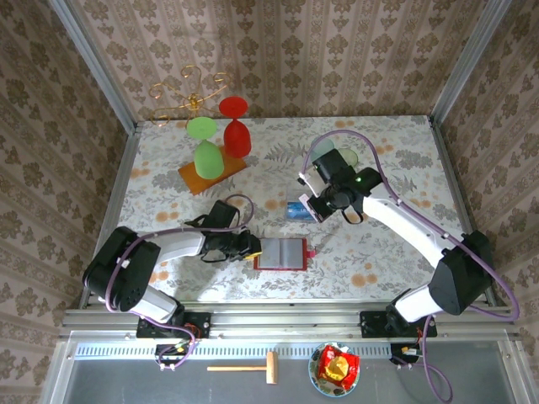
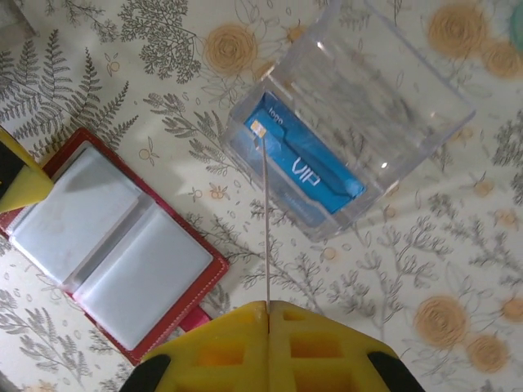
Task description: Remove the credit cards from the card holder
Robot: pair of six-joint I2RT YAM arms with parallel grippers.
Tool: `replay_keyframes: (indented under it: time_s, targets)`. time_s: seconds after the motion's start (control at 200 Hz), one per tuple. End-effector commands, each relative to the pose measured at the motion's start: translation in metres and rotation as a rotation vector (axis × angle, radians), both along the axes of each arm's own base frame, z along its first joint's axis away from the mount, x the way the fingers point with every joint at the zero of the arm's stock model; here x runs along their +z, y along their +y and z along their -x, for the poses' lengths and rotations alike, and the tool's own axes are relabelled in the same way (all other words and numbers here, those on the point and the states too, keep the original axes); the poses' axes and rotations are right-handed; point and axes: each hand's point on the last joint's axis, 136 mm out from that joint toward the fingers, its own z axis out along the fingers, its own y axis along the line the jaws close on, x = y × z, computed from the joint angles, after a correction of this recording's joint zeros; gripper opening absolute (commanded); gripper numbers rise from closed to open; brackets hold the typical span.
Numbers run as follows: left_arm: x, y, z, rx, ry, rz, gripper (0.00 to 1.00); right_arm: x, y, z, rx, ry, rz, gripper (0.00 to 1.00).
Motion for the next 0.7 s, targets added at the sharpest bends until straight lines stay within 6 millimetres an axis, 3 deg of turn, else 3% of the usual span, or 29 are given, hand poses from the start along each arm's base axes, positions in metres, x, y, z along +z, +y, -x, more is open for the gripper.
replay_keyframes:
  time_s: [0.0,0.38,0.695]
  targets:
    - [0.000,0.001,0.007,-0.015,0.003,0.007,0.20,0.003,-0.004,-0.006,0.096,-0.008,0.059,0.00]
    - [0.012,0.003,0.000,0.002,-0.027,0.001,0.20,0.004,-0.003,-0.034,0.314,0.022,0.107,0.00]
    - [0.030,0.016,-0.013,0.055,-0.071,0.003,0.21,-0.014,0.004,-0.051,0.534,0.103,0.163,0.00]
